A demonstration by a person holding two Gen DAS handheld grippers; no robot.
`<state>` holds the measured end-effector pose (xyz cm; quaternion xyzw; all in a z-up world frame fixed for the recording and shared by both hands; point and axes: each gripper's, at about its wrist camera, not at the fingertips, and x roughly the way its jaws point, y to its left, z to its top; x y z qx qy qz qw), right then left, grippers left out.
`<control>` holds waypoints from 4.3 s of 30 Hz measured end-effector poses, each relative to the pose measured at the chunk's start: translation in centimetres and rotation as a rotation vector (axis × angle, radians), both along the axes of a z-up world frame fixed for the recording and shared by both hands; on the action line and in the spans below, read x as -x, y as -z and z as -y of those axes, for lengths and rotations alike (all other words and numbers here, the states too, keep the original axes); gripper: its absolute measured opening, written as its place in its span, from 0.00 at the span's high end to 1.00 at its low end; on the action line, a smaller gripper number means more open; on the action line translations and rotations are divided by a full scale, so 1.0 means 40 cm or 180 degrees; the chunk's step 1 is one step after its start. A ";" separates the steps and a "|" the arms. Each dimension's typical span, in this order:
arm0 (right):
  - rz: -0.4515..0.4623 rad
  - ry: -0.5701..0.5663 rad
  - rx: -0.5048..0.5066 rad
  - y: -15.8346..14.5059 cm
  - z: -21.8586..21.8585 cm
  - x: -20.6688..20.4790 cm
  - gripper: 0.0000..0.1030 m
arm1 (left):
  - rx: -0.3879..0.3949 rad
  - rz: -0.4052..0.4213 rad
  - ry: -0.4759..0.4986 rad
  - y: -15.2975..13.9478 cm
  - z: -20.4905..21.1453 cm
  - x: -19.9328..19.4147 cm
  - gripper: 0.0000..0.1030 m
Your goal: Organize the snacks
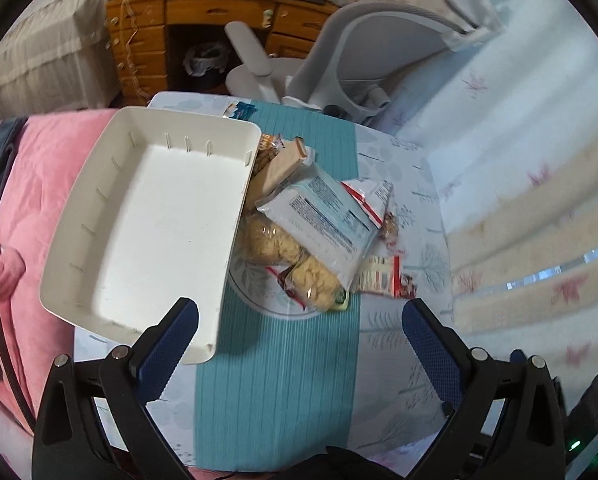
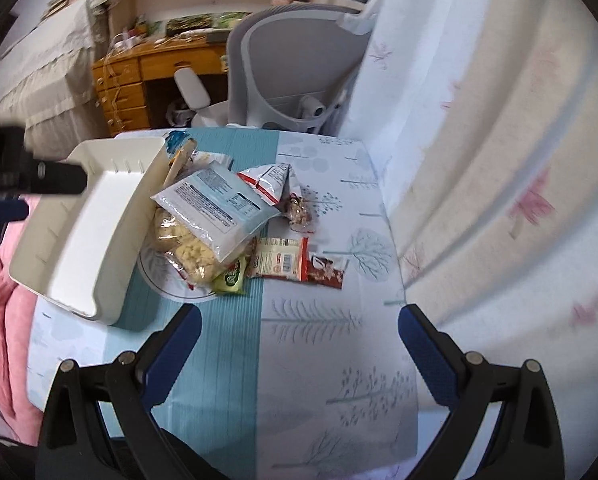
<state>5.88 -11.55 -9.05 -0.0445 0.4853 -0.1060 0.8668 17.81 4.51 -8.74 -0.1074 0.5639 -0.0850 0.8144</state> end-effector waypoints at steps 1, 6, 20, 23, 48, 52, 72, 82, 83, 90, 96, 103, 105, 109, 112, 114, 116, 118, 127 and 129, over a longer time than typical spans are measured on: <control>-0.0007 -0.0104 -0.0004 0.015 0.014 -0.021 0.04 | -0.0002 -0.0035 -0.0044 0.006 0.008 -0.013 0.02; 0.0010 -0.0553 -0.0030 0.085 0.053 -0.093 0.04 | -0.0031 -0.0287 -0.0277 0.064 0.058 -0.100 0.02; 0.0008 -0.1244 -0.0463 0.304 0.162 -0.243 0.04 | 0.0159 -0.1264 -0.1143 0.336 0.140 -0.242 0.03; 0.0015 -0.1381 -0.0477 0.345 0.174 -0.260 0.04 | 0.0180 -0.1391 -0.1280 0.387 0.153 -0.263 0.03; -0.0156 -0.1300 -0.1141 0.466 0.247 -0.359 0.58 | 0.0623 -0.1448 -0.1650 0.511 0.216 -0.362 0.41; -0.0211 -0.1182 -0.1147 0.457 0.261 -0.368 0.99 | 0.0791 -0.1472 -0.1690 0.490 0.210 -0.341 0.53; 0.0059 -0.1004 -0.1417 0.277 0.224 -0.233 1.00 | 0.0884 -0.1081 -0.1292 0.217 0.144 -0.197 0.66; 0.0505 -0.0945 -0.1409 0.115 0.179 -0.183 1.00 | 0.0523 -0.0875 -0.0759 0.084 0.046 -0.133 0.66; 0.0533 -0.0936 -0.1420 0.104 0.173 -0.180 1.00 | 0.0471 -0.0830 -0.0712 0.078 0.040 -0.132 0.66; 0.0822 -0.0728 -0.1460 -0.001 0.053 -0.144 1.00 | 0.0210 -0.0426 -0.0354 -0.006 -0.072 -0.088 0.67; 0.1060 -0.0622 -0.1503 -0.066 -0.069 -0.126 1.00 | -0.0040 -0.0072 -0.0072 -0.063 -0.204 -0.049 0.70; 0.1271 -0.0687 -0.1536 -0.095 -0.233 -0.101 1.00 | -0.0250 0.0180 0.0170 -0.050 -0.328 -0.014 0.76; 0.1315 -0.0722 -0.1535 -0.096 -0.278 -0.096 1.00 | -0.0285 0.0216 0.0192 -0.037 -0.347 -0.012 0.76; 0.1370 -0.0773 -0.1549 -0.091 -0.351 -0.096 1.00 | -0.0329 0.0302 0.0186 -0.013 -0.390 -0.014 0.75; 0.1336 -0.0740 -0.1562 -0.078 -0.381 -0.103 0.99 | -0.0419 0.0387 0.0084 -0.022 -0.420 -0.013 0.59; 0.1257 -0.0700 -0.1592 -0.062 -0.395 -0.111 0.97 | -0.0539 0.0505 0.0058 -0.035 -0.424 -0.008 0.43; 0.1216 -0.0632 -0.1589 -0.048 -0.398 -0.110 0.89 | -0.0659 0.0628 0.0081 -0.047 -0.418 -0.005 0.36; 0.1209 -0.0550 -0.1597 -0.038 -0.391 -0.102 0.70 | -0.0744 0.0727 0.0090 -0.054 -0.412 -0.001 0.33; 0.1103 -0.0099 -0.1550 -0.010 -0.298 -0.066 0.57 | -0.0705 0.0767 0.0453 -0.047 -0.320 0.000 0.26; 0.1054 0.0001 -0.1528 0.002 -0.274 -0.053 0.54 | -0.0702 0.0743 0.0562 -0.040 -0.284 -0.001 0.26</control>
